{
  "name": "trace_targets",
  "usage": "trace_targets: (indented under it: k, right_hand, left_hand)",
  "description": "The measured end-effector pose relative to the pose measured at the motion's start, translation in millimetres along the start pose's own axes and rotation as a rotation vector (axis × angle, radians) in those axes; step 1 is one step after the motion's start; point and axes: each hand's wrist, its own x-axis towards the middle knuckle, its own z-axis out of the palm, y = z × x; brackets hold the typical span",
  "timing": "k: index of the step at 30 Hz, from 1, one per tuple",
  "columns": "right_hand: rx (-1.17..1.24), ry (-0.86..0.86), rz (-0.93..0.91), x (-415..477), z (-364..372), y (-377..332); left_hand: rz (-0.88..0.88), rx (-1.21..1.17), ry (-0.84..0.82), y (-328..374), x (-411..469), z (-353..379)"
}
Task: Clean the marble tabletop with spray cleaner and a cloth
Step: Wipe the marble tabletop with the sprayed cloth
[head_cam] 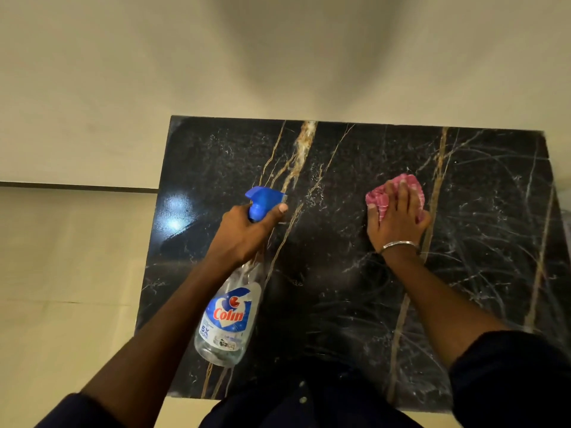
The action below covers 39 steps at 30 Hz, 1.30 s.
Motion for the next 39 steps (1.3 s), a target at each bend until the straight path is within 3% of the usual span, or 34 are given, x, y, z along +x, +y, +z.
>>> trace_targets:
  k: [2, 4, 9, 13, 18, 20, 28, 39]
  right_hand:
    - [0.042, -0.017, 0.168, -5.3, -0.2, -22.1]
    - [0.058, -0.056, 0.191, -13.9, -0.3, -52.6]
    - [-0.043, -0.112, -0.218, -66.2, 15.9, -116.9]
    - [-0.053, -0.07, -0.427, -77.4, 18.4, -84.6]
    - [0.046, -0.073, -0.07, -81.3, 11.7, -33.1]
    - [0.036, -0.09, -0.031, -80.7, 7.5, -28.0]
    - [0.026, -0.184, 0.012, -79.4, 0.2, -40.0]
    - [-0.016, -0.228, -0.209, -76.3, -8.3, -7.7]
  left_hand:
    - [-0.002, 0.003, -0.019, -2.3, 0.4, -2.0]
    - [-0.007, 0.008, -0.034, -5.3, 0.0, -2.9]
    - [-0.005, 0.024, -0.051, -4.6, -2.1, -0.9]
    - [0.012, 0.026, -0.069, -4.6, -4.5, 3.6]
    - [0.034, 0.003, -0.121, -9.7, -9.1, 12.1]
    - [0.043, -0.012, -0.137, -10.9, -11.2, 15.8]
    - [0.033, 0.0, -0.166, -8.2, -19.1, 24.6]
    - [0.023, -0.017, -0.055, 10.5, -36.7, 41.0]
